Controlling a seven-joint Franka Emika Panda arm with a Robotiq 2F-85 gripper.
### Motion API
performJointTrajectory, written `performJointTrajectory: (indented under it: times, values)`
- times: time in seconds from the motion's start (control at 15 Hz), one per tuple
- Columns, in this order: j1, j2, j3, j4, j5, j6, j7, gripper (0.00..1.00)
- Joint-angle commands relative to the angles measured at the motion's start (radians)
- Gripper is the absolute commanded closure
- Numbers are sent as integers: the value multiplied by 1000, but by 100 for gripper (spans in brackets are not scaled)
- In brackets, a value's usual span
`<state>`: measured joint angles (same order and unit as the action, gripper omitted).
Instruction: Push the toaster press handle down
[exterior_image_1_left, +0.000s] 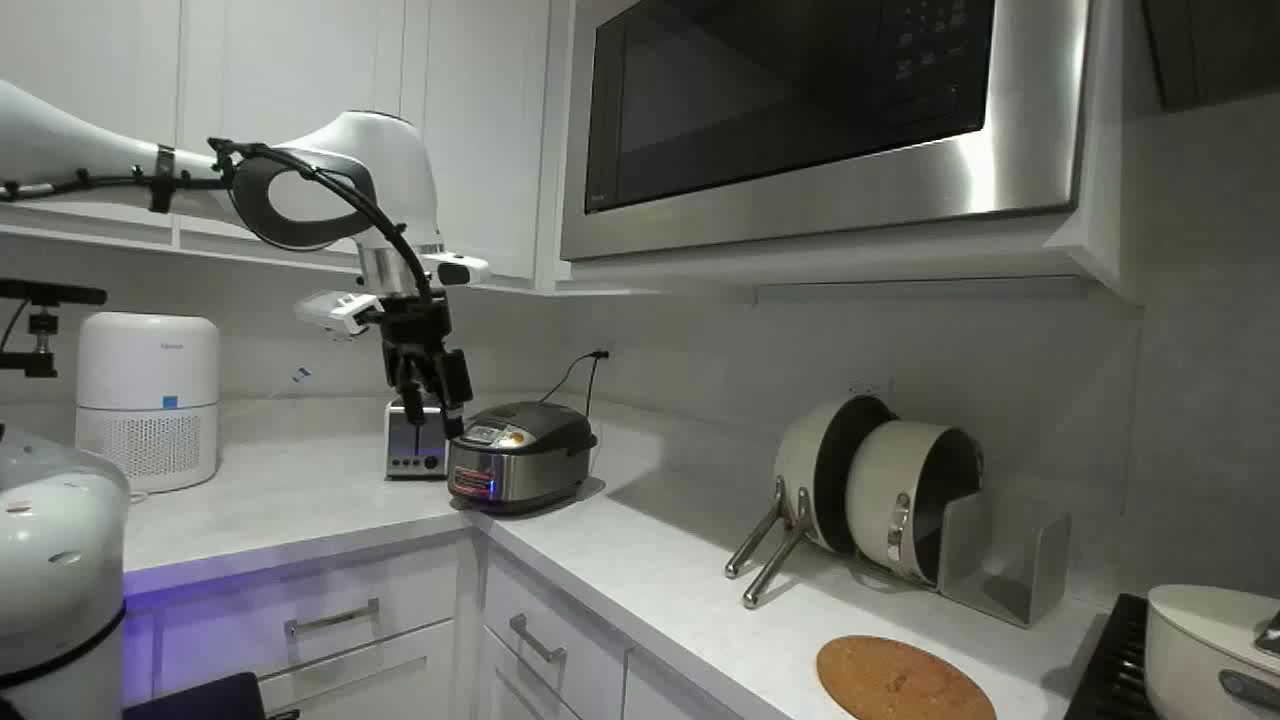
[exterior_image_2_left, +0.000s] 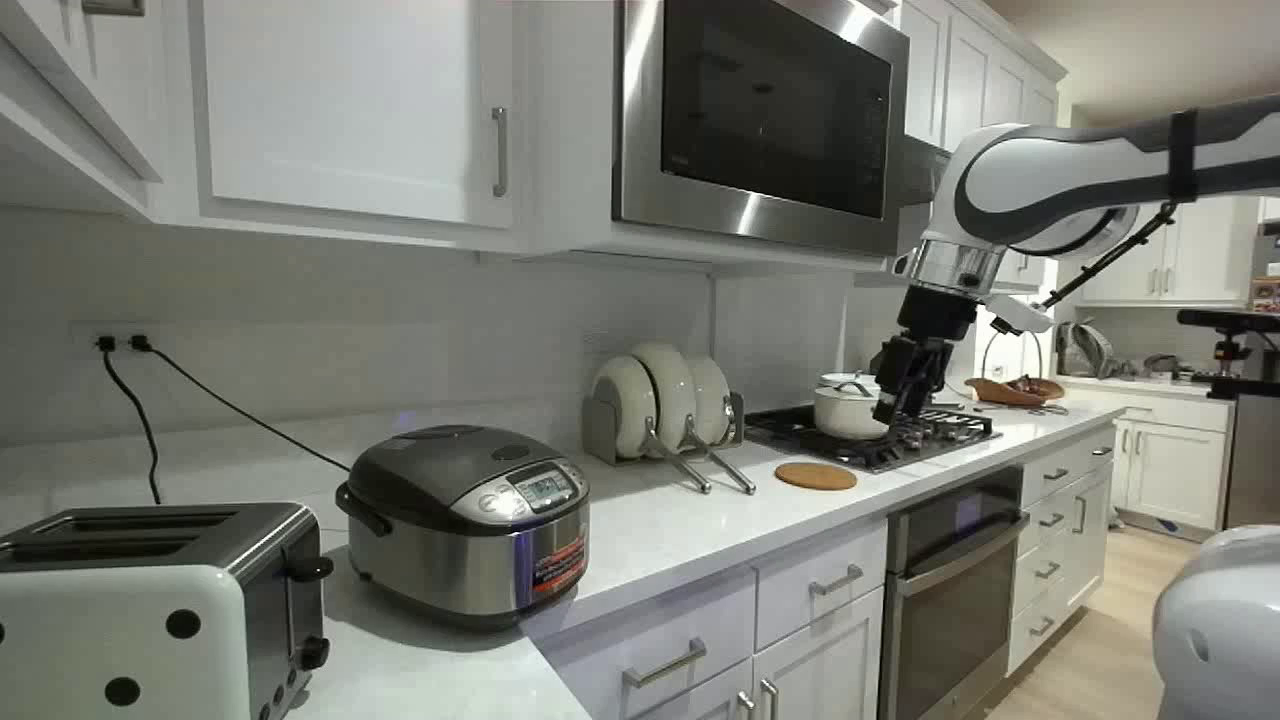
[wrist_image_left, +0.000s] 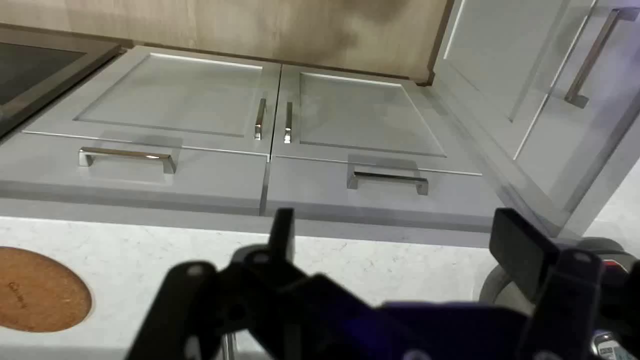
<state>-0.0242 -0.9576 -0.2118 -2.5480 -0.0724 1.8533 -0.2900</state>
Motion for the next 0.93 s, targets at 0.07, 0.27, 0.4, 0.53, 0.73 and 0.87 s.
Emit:
performJointTrajectory:
  times: [0.07, 0.27, 0.4, 0.53, 0.73, 0.87]
  values:
    - [9, -7, 11, -5, 7, -7, -8, 0]
    - [41, -35, 26, -21, 17, -28, -28, 0]
    - [71, -53, 37, -30, 28, -41, -37, 0]
    - [103, -71, 54, -38, 48, -53, -36, 0]
    - [158, -95, 72, -52, 94, -48, -35, 0]
    - [194, -116, 87, -72, 138, -26, -29, 0]
